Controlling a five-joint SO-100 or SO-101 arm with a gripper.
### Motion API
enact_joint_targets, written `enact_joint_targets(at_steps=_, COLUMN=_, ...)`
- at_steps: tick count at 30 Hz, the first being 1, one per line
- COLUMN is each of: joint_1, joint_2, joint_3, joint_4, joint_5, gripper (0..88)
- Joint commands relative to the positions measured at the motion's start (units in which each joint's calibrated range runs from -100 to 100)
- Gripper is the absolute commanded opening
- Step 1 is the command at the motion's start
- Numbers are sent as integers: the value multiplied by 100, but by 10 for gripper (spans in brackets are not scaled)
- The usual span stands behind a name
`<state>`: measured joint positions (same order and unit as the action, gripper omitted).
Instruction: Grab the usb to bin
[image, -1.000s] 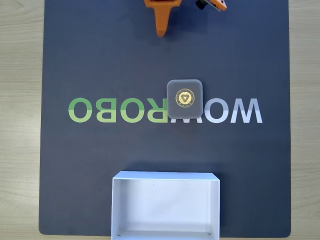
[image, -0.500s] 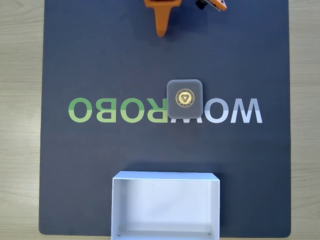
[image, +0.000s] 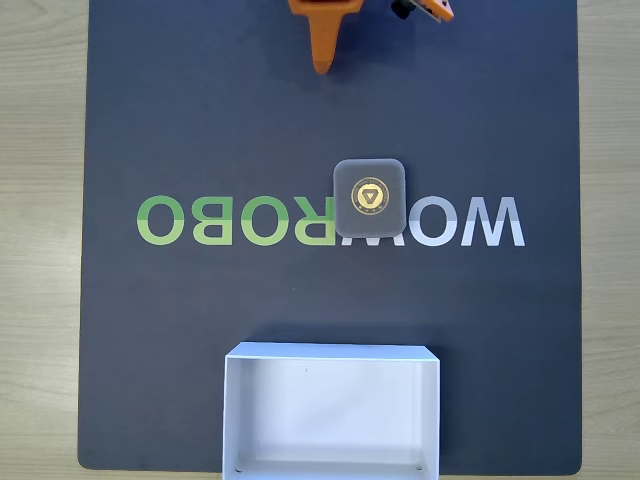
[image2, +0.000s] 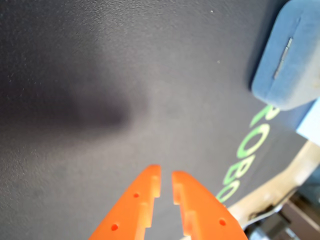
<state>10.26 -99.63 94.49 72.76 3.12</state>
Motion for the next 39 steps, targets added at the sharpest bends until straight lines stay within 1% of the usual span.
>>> enact_joint_targets(at_steps=1, joint_1=27, joint_2=48, joint_3=-271, joint_4=88, joint_5=25, gripper=25)
enact_joint_targets(at_steps=39, joint_1=-32, joint_2=39, joint_3=-244, joint_4=44, joint_5=-7, gripper=25)
